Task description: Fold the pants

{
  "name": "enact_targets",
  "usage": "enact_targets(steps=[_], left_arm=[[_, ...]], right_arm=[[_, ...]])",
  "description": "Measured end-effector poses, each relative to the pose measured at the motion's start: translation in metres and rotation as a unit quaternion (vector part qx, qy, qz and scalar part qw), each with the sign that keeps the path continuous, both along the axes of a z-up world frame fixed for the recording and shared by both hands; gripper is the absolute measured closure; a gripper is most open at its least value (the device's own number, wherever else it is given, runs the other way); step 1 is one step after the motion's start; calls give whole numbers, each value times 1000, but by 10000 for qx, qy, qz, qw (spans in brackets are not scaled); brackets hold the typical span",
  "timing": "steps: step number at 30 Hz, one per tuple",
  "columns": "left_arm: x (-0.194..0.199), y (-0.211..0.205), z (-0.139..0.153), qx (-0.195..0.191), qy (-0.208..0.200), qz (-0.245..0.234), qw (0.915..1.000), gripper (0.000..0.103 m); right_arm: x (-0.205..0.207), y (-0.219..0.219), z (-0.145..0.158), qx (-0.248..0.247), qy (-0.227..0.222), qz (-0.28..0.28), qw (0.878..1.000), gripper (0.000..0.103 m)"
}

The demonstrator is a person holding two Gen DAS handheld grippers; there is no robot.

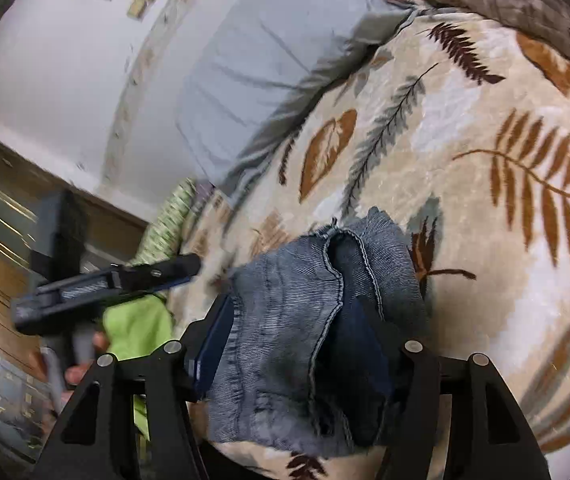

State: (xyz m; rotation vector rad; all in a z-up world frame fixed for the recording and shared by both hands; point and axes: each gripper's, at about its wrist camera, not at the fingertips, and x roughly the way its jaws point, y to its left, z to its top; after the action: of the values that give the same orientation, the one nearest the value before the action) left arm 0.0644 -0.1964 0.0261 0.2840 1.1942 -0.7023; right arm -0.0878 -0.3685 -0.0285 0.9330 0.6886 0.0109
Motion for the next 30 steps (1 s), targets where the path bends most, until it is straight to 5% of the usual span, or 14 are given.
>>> enact_targets(steps=[5, 9, 13, 21, 26, 28, 30], left_arm=[[15, 33, -15, 140, 92, 253, 9995, 52], [15, 4, -15, 232, 78, -572, 9981, 47], [2, -43, -19, 566, -138, -1694, 9838, 40], [-14, -82, -59, 1554, -314, -2608, 9523, 38], [-19, -81, -76, 1630, -430, -2790, 9454, 35], [-21, -79, -75, 1579, -503, -2758, 9468, 44], [-22, -76, -71, 1524, -587, -2727, 9481, 52]], right_arm=[[4, 5, -17, 97, 221, 80, 9997, 39], [-37, 13, -20, 498, 147, 60, 9986, 39], [-76, 23, -28, 754, 354, -2, 9965, 33], [-62, 32, -52, 1336, 281, 147, 9905, 35], [-45, 43, -54, 1438, 190, 346, 9888, 56], [-39, 45, -55, 1348, 203, 348, 9900, 80], [-39, 42, -55, 1343, 94, 257, 9906, 87]])
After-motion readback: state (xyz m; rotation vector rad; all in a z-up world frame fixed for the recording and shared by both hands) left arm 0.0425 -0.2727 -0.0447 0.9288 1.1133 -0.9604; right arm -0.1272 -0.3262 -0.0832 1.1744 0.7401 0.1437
